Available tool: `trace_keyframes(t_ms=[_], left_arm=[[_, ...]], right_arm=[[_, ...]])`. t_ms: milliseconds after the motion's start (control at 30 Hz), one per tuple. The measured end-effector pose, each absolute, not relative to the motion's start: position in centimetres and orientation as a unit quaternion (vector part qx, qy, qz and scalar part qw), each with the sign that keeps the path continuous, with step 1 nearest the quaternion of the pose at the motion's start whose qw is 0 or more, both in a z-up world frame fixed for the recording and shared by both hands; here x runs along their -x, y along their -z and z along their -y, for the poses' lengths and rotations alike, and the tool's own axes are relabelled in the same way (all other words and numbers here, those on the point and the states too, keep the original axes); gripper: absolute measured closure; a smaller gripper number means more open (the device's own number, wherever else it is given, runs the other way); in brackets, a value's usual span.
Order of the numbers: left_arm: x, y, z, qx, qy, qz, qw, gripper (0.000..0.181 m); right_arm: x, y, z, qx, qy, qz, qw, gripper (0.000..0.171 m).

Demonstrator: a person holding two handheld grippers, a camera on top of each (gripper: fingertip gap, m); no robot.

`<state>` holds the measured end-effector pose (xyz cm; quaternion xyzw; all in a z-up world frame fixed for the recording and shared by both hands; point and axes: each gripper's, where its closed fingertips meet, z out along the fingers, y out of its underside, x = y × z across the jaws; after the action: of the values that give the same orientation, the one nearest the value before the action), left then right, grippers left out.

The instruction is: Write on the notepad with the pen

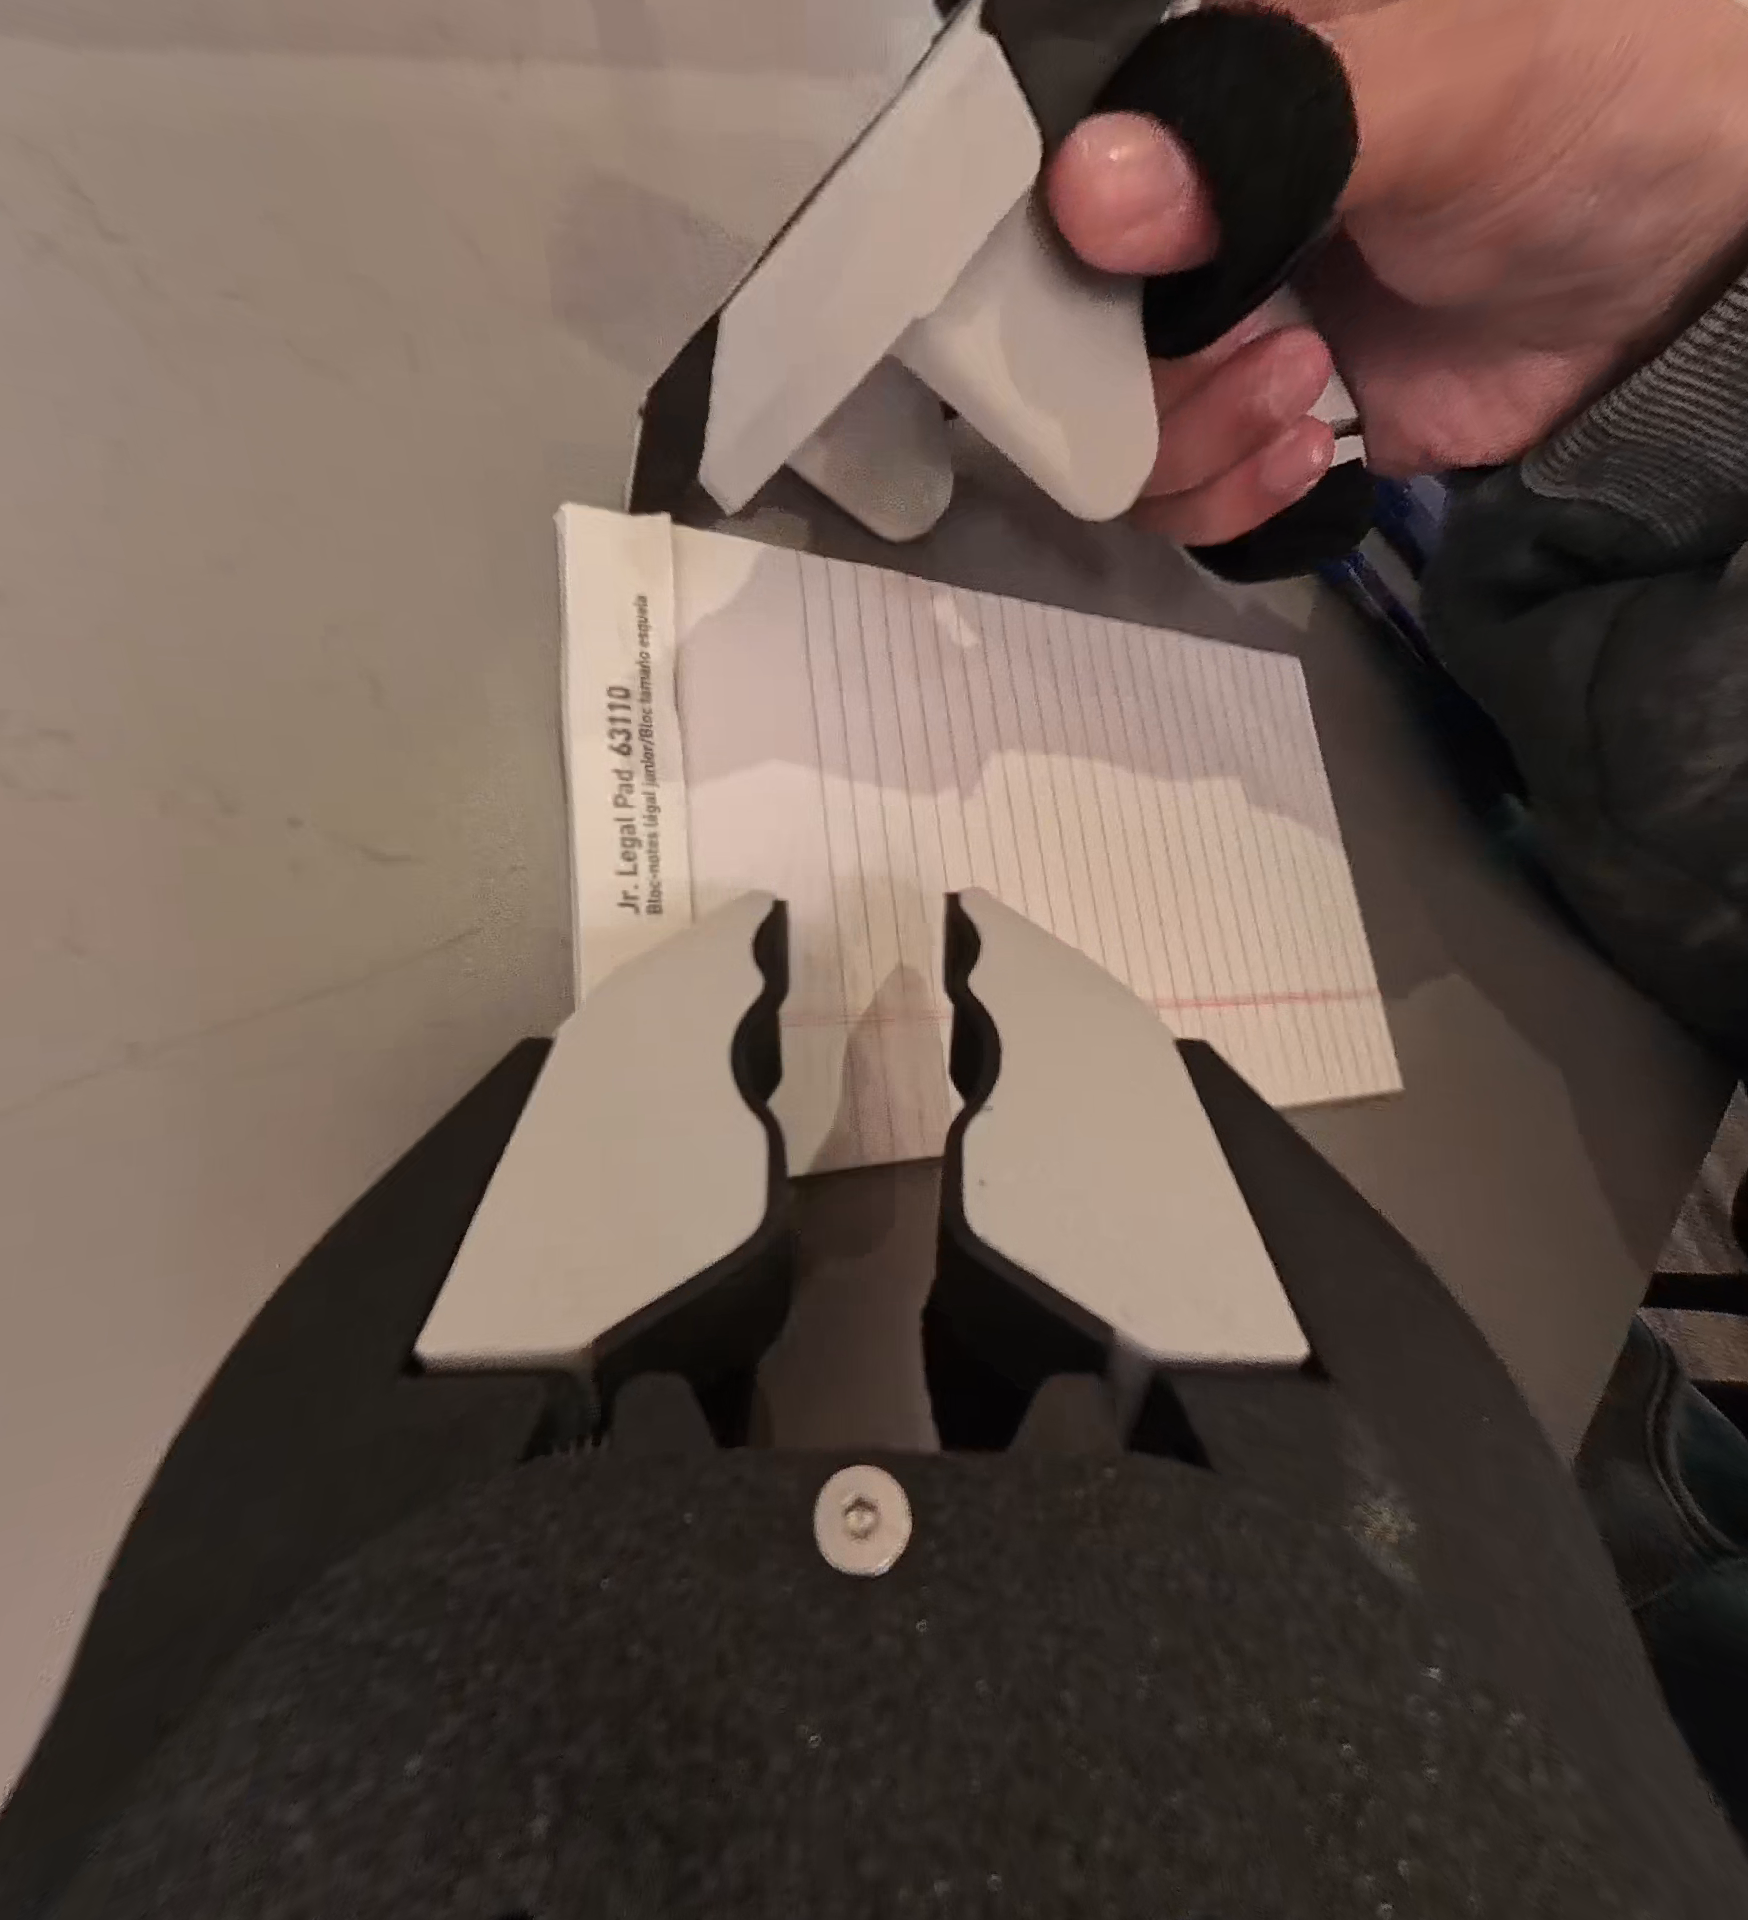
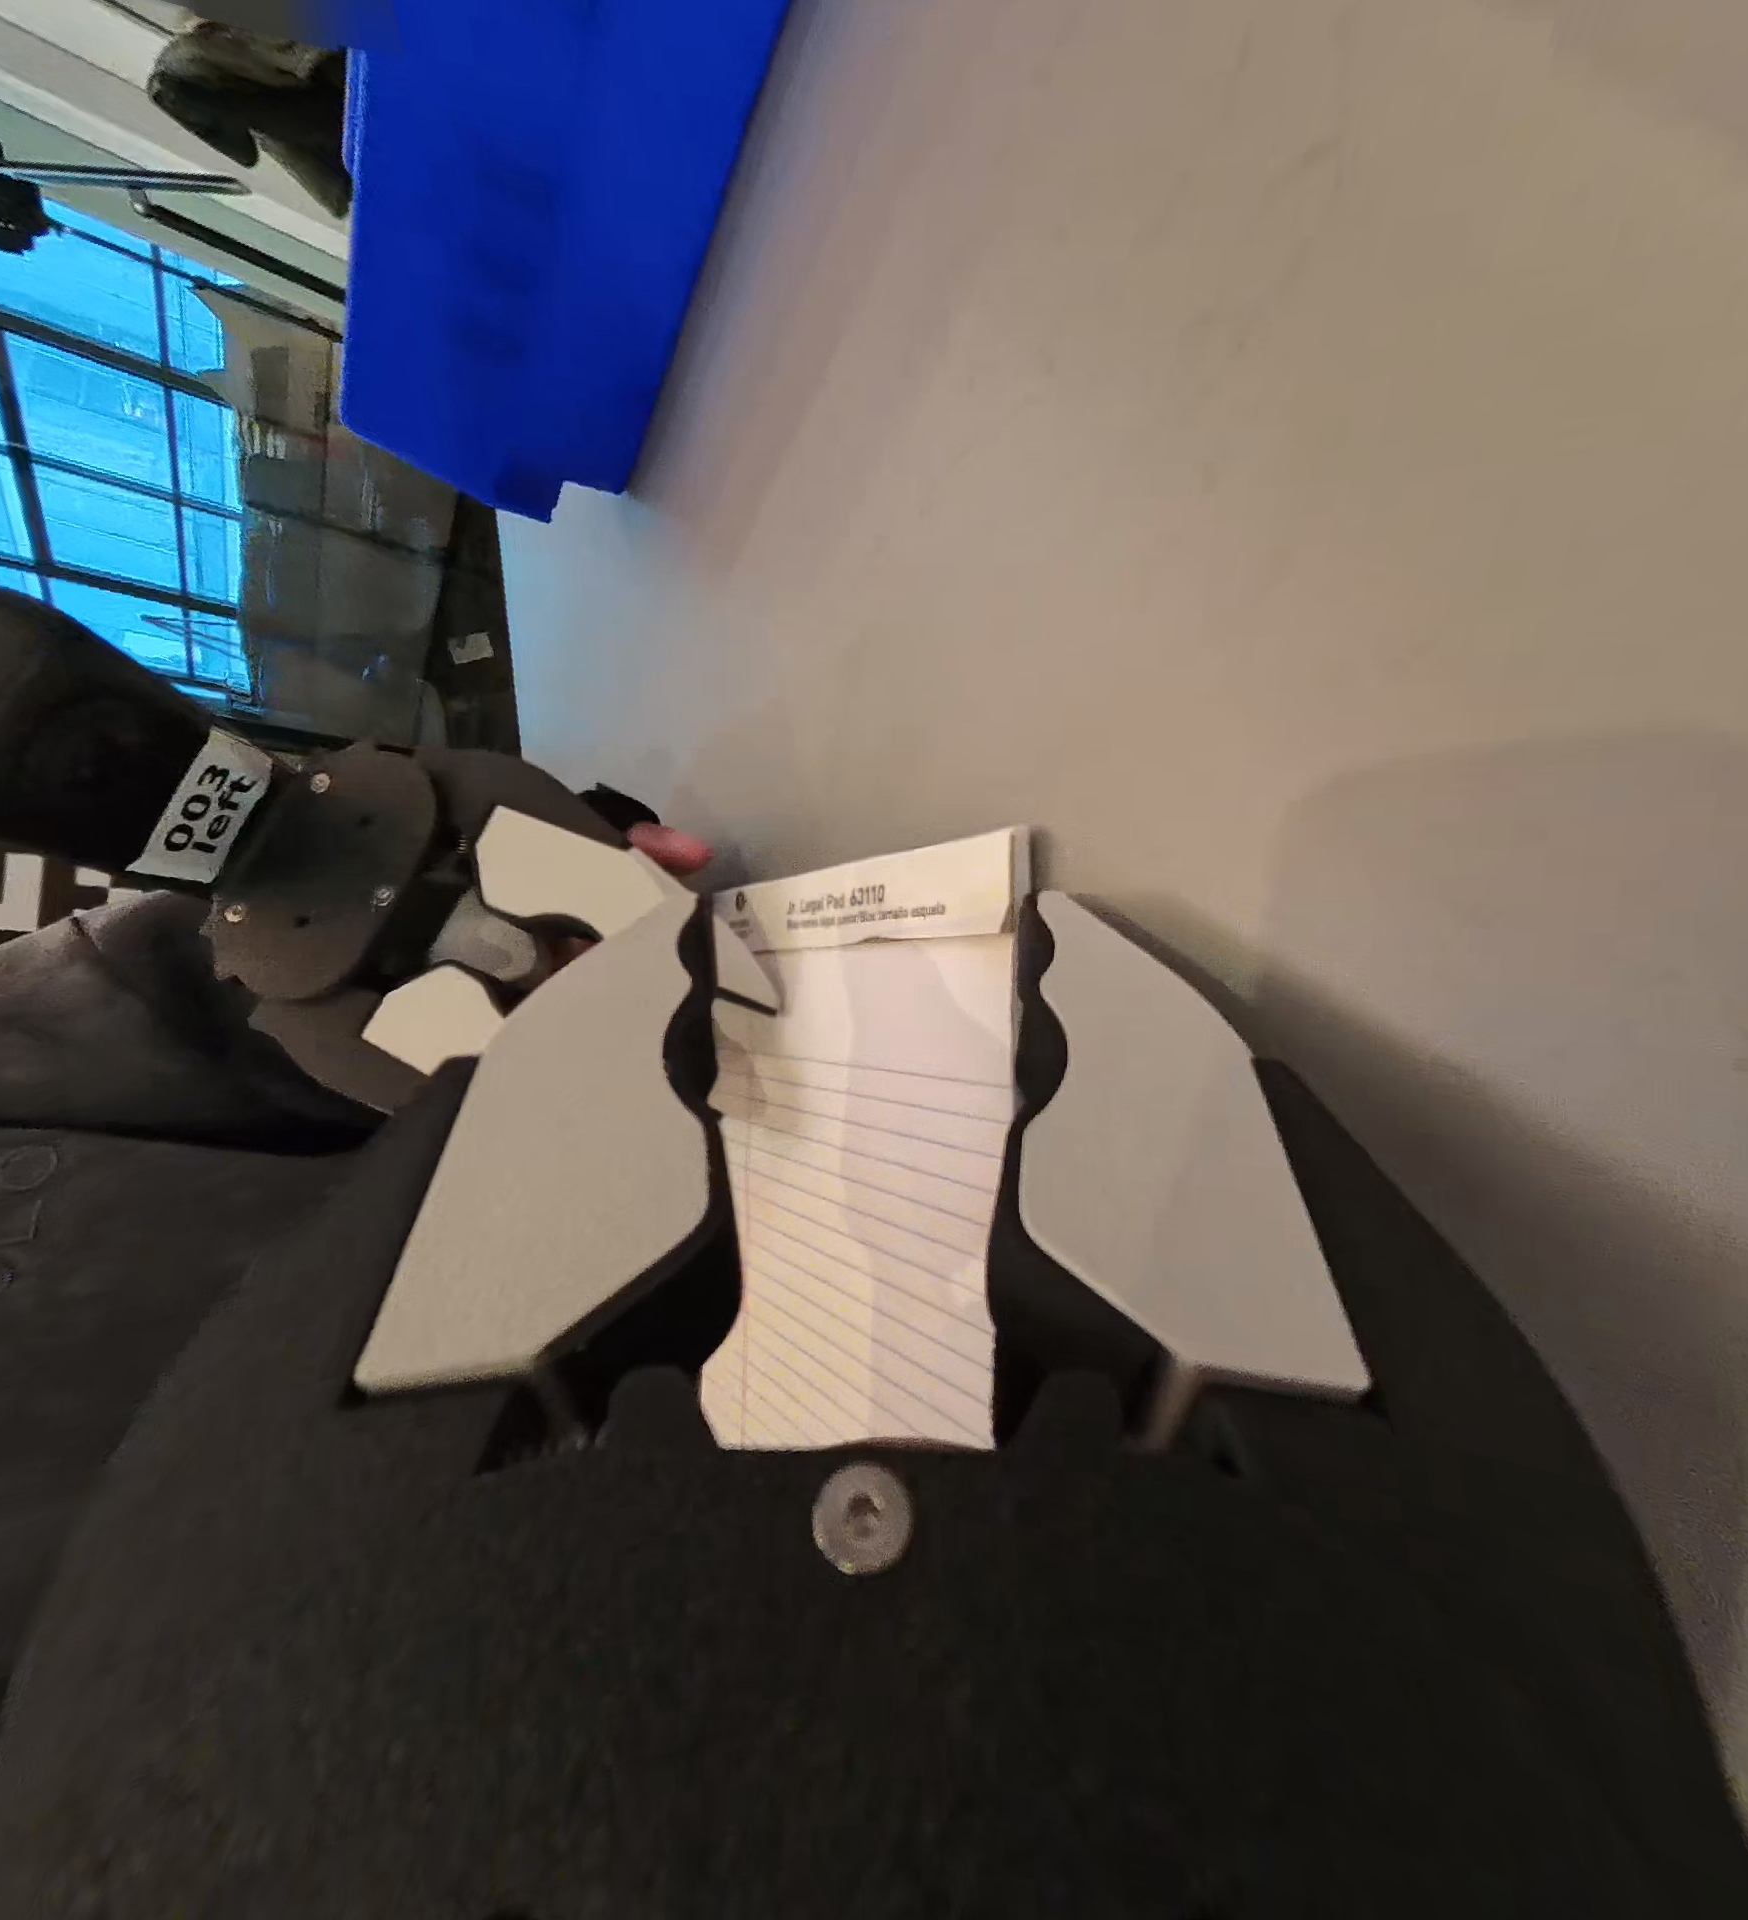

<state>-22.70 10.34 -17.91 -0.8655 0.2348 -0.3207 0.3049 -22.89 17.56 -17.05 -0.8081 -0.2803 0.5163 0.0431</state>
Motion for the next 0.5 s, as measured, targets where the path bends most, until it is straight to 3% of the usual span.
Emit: trace_keyframes(t_ms=[167,300,400,500], left_arm=[[23.1,18.0,-9.6,0.862,0.348,-0.234,0.284,0.171],[23.0,17.7,-8.7,0.849,0.377,-0.249,0.273,0.180],[22.7,17.5,-8.1,0.840,0.399,-0.257,0.262,0.180],[22.4,17.2,-7.6,0.830,0.405,-0.276,0.268,0.179]], right_arm=[[22.9,16.6,-16.5,0.796,-0.529,0.294,-0.003,0.113],[22.8,14.0,-16.2,0.752,-0.595,0.284,-0.018,0.148],[22.9,13.8,-15.4,0.757,-0.573,0.314,-0.007,0.137],[22.9,13.1,-14.7,0.756,-0.556,0.345,0.010,0.144]])
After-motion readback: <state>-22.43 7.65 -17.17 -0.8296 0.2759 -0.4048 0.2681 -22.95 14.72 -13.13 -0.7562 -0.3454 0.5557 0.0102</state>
